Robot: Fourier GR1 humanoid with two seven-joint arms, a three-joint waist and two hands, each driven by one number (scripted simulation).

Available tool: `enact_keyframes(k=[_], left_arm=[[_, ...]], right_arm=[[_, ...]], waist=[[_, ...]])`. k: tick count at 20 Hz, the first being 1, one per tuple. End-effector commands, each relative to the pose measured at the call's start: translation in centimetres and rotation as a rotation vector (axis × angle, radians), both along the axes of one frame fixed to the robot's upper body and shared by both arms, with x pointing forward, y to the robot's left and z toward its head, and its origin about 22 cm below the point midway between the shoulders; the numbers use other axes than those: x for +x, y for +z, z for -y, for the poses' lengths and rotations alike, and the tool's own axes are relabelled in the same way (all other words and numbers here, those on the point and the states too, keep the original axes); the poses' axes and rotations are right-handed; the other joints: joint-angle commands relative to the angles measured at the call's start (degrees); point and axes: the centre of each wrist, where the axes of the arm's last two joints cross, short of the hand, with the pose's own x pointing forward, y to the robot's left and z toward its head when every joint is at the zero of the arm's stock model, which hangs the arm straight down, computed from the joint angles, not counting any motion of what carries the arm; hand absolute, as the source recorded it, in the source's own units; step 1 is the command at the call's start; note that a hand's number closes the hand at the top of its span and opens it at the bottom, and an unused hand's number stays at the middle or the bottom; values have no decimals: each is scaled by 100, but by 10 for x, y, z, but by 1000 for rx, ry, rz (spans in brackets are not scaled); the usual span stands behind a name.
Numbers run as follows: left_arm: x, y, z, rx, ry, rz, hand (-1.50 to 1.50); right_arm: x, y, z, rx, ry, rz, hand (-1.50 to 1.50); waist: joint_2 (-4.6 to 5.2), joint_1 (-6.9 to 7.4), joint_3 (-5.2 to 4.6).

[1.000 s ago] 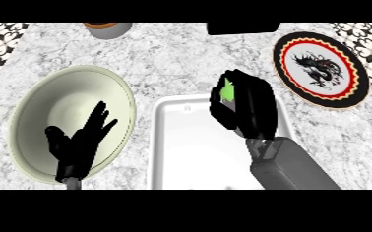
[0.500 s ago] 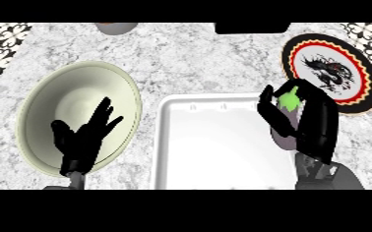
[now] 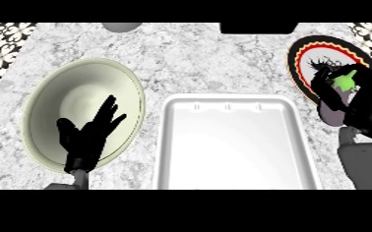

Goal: Pick the eggplant from the tray and place it in the plate

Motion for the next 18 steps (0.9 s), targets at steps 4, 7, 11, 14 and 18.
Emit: enact_keyframes(k=[4,7,11,14,18], left_arm=[[-7,-13,-10,4,-28,-72,0],[-9,-27,-3,25,-33,-66,0],[7,-10,-1,17,-25,-58,0],[10,-4,6,21,-46,-59,0],[3,-10,7,25,-58,-54,0]], right_arm=[[30,-7,81,4,-86,43,150],[51,5,98,12,-68,44,150],[52,-7,128,6,-69,18,150],[54,-9,140,82,-131,-122,150],[42,-12,166,21,-86,-359,-150]], waist=[[80,148,-21],[96,178,-27],[105,195,-23],[158,309,-23],[197,440,-18]])
